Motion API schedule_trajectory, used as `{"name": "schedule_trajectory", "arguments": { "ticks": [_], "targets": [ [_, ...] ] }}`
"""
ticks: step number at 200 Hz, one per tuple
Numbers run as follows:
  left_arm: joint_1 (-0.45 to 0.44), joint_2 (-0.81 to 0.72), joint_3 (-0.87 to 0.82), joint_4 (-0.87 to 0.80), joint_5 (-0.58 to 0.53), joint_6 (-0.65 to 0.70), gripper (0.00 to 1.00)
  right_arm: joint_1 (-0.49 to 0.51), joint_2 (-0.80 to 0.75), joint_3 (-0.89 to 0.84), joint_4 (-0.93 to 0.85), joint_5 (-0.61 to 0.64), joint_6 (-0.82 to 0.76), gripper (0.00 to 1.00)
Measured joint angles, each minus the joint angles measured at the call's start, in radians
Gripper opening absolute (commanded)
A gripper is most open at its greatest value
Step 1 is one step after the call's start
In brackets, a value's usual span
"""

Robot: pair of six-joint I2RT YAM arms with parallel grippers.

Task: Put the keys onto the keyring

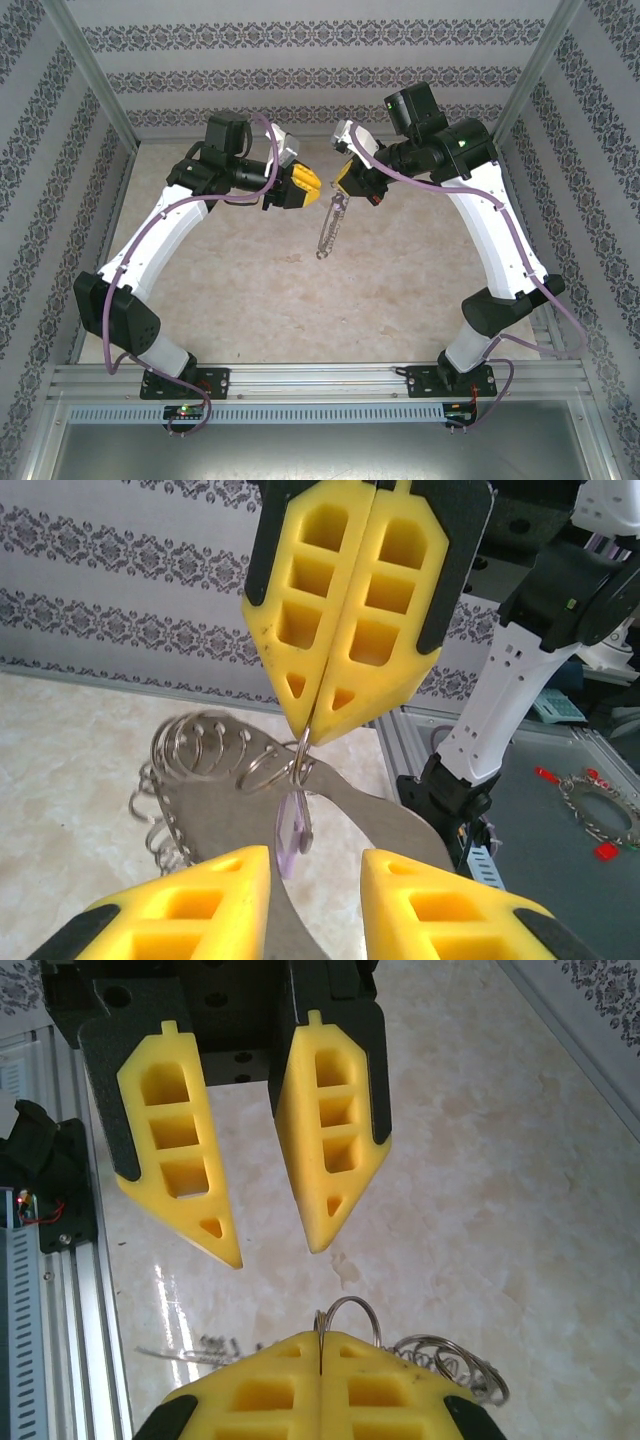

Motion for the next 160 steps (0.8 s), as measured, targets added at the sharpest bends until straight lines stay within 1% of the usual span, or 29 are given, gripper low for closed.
{"name": "schedule_trajectory", "arguments": {
  "ticks": [59,123,160],
  "targets": [
    [-0.033,0.061,0.037,-0.002,0.032,-0.003,0.32,0.001,0.0,-0.008,0.004,-0.021,0.008,0.0],
    [-0.046,0.064,0.043,0.0,0.032,-0.003,0.34,0.001,0.0,-0.013,0.013,-0.023,0.014,0.0],
    [-0.039,0.06,0.049,-0.016,-0.021,0.016,0.34,0.001,0.0,-0.016,0.017,-0.023,0.014,0.0]
  ]
}}
